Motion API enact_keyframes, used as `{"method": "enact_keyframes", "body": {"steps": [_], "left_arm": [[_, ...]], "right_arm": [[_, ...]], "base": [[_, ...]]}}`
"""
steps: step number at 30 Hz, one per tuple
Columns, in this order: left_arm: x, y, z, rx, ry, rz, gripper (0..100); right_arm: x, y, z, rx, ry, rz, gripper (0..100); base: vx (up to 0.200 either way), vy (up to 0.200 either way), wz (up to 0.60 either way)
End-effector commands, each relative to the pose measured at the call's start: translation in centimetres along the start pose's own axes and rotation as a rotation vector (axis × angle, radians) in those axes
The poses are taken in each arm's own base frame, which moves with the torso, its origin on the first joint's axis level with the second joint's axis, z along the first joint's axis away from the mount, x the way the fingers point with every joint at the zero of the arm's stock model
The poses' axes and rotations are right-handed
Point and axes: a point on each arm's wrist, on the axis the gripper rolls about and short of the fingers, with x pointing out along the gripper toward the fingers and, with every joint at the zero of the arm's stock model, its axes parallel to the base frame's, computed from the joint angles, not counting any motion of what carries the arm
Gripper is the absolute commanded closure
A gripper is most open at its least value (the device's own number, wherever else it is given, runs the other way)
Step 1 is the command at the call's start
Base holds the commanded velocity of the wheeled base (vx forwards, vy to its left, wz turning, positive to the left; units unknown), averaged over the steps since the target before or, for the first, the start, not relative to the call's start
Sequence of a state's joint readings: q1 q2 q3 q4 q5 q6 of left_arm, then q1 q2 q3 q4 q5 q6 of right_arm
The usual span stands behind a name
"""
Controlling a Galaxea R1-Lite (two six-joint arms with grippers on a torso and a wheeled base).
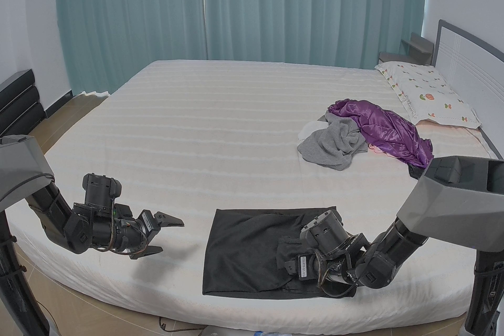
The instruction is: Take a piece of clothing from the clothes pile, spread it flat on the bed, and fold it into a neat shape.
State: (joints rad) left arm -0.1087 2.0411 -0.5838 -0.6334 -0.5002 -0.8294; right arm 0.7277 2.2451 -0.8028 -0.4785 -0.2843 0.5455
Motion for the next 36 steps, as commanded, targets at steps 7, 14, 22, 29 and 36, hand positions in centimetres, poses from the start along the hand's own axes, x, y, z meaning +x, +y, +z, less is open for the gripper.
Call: {"method": "enact_keyframes", "body": {"steps": [7,14,22,29,36], "left_arm": [[0.1,0.0,0.0,-0.001,0.001,0.001,0],[0.1,0.0,0.0,-0.003,0.001,0.001,0],[0.1,0.0,0.0,-0.003,0.001,0.001,0],[0.0,0.1,0.0,-0.002,0.002,0.002,0],[0.1,0.0,0.0,0.000,0.000,0.000,0]], "right_arm": [[-3.2,-3.8,1.2,0.039,0.021,-0.109,0],[-6.3,-5.6,0.0,0.057,0.040,-0.114,0],[-9.5,-5.4,0.8,0.088,-0.004,0.032,0],[-7.8,-4.4,1.8,0.221,0.012,0.084,0],[-6.3,-5.9,1.4,0.294,0.096,0.093,0]], "base": [[0.000,0.000,0.00],[0.000,0.000,0.00],[0.000,0.000,0.00],[0.000,0.000,0.00],[0.000,0.000,0.00]]}}
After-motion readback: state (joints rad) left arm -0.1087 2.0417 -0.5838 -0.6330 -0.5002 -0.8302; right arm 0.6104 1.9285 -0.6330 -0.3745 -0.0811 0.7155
